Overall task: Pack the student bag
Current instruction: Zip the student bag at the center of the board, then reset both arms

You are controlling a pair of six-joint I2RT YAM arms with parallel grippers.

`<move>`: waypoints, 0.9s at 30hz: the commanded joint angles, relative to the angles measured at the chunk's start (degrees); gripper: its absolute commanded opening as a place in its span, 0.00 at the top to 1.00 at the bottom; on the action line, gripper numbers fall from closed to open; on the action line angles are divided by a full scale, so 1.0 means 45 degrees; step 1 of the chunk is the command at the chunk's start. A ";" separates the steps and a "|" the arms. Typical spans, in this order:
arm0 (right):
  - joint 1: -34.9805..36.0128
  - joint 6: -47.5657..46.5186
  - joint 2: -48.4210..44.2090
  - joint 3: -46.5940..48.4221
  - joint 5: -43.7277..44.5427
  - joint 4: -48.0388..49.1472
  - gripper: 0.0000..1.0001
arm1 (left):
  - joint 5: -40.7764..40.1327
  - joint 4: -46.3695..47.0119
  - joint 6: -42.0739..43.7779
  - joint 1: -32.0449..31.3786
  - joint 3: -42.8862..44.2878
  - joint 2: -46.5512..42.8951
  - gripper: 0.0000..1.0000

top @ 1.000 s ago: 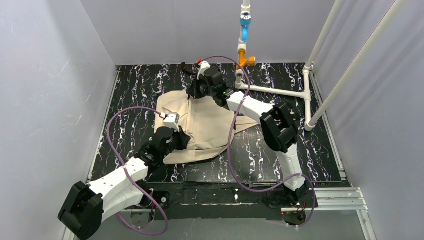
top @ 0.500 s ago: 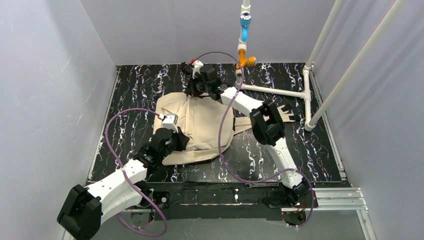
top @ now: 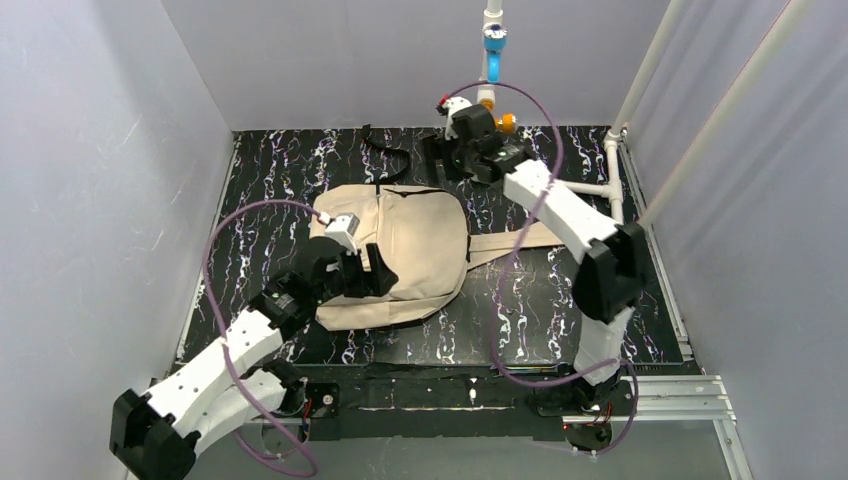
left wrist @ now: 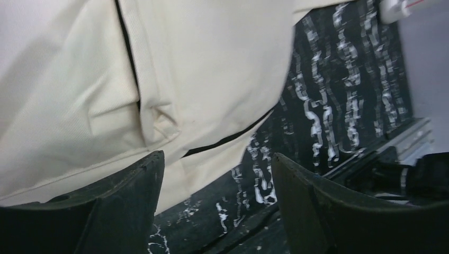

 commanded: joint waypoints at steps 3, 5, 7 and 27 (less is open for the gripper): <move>0.0259 0.0062 -0.5625 -0.2802 0.2924 -0.3921 0.02 | 0.0000 -0.3515 0.0121 0.0066 0.3475 -0.1867 0.17; 0.0256 0.0444 -0.7263 -0.3730 0.3878 -0.4332 0.02 | -0.0070 -0.4385 0.0454 0.0087 0.4691 -0.2183 0.16; 0.0259 0.0733 -0.8843 -0.4543 0.4159 -0.4353 0.02 | -0.0205 -0.5094 0.0779 0.0105 0.5891 -0.2383 0.14; 0.0259 -0.1307 -0.9130 -0.6612 -0.3126 -0.0971 0.02 | -0.0737 -0.5328 0.1786 0.0107 0.7084 -0.1416 0.11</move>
